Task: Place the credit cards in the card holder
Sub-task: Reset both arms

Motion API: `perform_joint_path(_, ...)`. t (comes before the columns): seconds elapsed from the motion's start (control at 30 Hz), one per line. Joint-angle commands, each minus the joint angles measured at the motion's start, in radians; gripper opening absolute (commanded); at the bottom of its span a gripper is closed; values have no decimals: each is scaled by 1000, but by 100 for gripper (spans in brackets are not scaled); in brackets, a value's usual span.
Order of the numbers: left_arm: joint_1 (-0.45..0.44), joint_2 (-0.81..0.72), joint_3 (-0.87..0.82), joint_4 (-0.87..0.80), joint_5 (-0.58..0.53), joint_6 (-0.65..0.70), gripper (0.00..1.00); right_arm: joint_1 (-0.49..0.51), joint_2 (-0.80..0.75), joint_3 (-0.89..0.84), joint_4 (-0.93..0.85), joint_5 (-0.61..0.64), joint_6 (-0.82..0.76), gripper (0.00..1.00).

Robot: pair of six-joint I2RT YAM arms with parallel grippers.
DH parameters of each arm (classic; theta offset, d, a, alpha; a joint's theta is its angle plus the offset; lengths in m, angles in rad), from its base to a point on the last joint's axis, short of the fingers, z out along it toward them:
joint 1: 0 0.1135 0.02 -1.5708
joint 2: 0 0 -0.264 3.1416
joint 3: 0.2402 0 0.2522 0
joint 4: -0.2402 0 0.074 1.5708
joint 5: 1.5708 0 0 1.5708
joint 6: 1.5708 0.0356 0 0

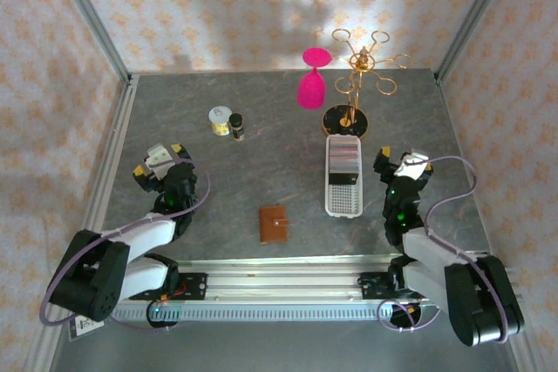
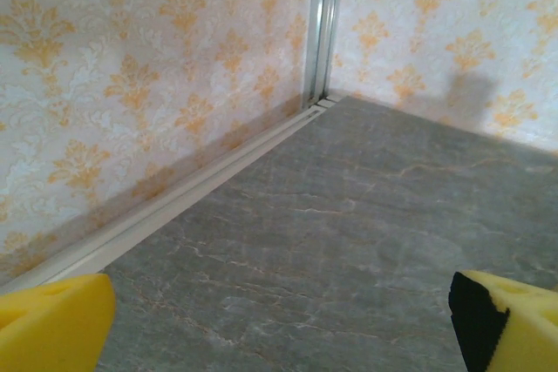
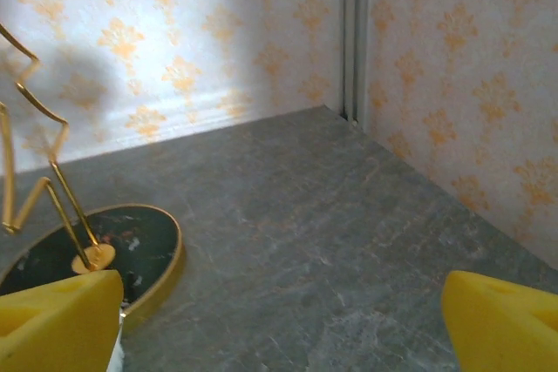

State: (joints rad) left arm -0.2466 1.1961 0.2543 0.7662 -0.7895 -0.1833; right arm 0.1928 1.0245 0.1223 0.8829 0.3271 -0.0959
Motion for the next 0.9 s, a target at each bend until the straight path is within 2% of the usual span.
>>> perform_joint_path(0.0, 34, 61, 6, 73, 35, 27, 99, -10, 59, -28, 159, -33, -11, 95)
perform_joint_path(0.07, 54, 106, 20, 90, 54, 30, 99, -13, 108, -35, 212, -41, 1, 95)
perform_joint_path(0.13, 66, 130, 60, 20, 80, 2, 100, -13, 152, -29, 242, -48, 8, 95)
perform_joint_path(0.37, 122, 183, 35, 225, 250, 52, 100, -15, 254, -1, 318, -96, -25, 97)
perform_joint_path(0.43, 136, 195, 42, 242, 313, 78, 100, -15, 283, 3, 356, -103, -37, 97)
perform_joint_path(0.53, 140, 225, 44, 301, 351, 142, 100, -35, 371, -8, 465, -139, -19, 97)
perform_joint_path(0.6, 154, 259, -10, 448, 393, 165, 100, -36, 430, -5, 528, -127, -24, 96)
perform_joint_path(0.7, 191, 345, -69, 612, 517, 160, 100, -53, 422, 20, 460, -164, -10, 97)
perform_joint_path(0.73, 191, 366, -82, 695, 524, 175, 100, -59, 432, 33, 448, -177, -8, 98)
perform_joint_path(0.8, 192, 329, -57, 578, 561, 167, 99, -77, 439, 58, 404, -208, 4, 98)
perform_joint_path(0.87, 203, 347, -58, 600, 584, 169, 100, -96, 502, 53, 467, -237, 13, 98)
